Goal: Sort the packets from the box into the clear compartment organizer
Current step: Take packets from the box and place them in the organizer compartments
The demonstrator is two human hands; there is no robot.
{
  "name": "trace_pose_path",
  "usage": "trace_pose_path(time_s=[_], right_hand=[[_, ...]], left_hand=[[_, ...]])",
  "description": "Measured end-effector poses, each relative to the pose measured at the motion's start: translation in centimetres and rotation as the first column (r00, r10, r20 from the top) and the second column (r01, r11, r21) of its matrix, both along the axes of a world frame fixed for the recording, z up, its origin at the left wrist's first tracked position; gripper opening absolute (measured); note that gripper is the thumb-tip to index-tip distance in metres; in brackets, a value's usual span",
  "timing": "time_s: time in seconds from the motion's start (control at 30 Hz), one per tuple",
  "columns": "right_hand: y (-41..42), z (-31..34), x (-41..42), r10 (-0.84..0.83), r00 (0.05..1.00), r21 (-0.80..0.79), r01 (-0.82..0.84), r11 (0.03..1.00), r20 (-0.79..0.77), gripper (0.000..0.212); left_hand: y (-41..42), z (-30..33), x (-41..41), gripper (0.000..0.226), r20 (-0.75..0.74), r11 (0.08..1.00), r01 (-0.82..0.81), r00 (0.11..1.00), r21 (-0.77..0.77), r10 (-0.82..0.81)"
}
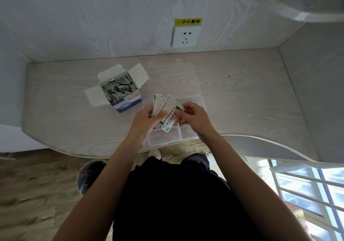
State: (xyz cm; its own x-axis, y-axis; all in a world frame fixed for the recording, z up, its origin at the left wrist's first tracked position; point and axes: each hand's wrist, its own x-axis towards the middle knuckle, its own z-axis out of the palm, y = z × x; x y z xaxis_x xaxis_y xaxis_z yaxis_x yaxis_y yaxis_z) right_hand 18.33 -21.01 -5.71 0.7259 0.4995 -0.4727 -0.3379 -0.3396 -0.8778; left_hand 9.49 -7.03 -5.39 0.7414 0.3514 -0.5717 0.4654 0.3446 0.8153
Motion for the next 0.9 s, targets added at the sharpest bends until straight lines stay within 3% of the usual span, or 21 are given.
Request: trace_pose_path(time_s=[0.13, 0.23, 0.33, 0.5, 0.7, 0.9], right_hand=[[-1.1, 0.0, 0.8, -0.077, 0.997, 0.003, 0.077, 0.997, 0.018, 0.009], [-3.0, -0.2, 1.9, -0.129, 0.972, -0.065, 0.144, 0.987, 0.195, 0.021], [-4.5, -0.6, 2.6, -0.054, 0.936, -0.224, 0.138, 0.965, 0.347, 0.017], [-4.6, -1.7, 2.6, 0.080, 0.917, -0.402, 0.091, 0.911, 0.391, 0.017], [-3.6, -1.7, 2.2, 0.453, 0.762, -0.733, 0.041, 0.679, 0.462, 0.023], [-2.8, -0.8, 2.3, 0.699, 0.602, -0.908, 0.112, 0.404, 0.386, 0.026]], left_hand=[[0.2, -0.4, -0.1, 0.028, 0.041, 0.997, -0.007, 0.999, 0.075, 0.004], [0.7, -1.1, -0.5, 0.026, 0.053, 0.979, 0.004, 0.998, 0.204, -0.016], [1.3, -2.0, -1.1, 0.022, 0.029, 0.940, 0.026, 0.999, 0.341, -0.038], [1.5, -2.4, -1.3, 0.022, -0.001, 0.893, 0.071, 0.997, 0.445, -0.078], [1.3, -2.6, -1.2, 0.030, -0.029, 0.919, 0.087, 0.996, 0.385, -0.082], [0.7, -2.1, -1.2, 0.033, -0.028, 0.953, 0.102, 0.995, 0.286, -0.099]])
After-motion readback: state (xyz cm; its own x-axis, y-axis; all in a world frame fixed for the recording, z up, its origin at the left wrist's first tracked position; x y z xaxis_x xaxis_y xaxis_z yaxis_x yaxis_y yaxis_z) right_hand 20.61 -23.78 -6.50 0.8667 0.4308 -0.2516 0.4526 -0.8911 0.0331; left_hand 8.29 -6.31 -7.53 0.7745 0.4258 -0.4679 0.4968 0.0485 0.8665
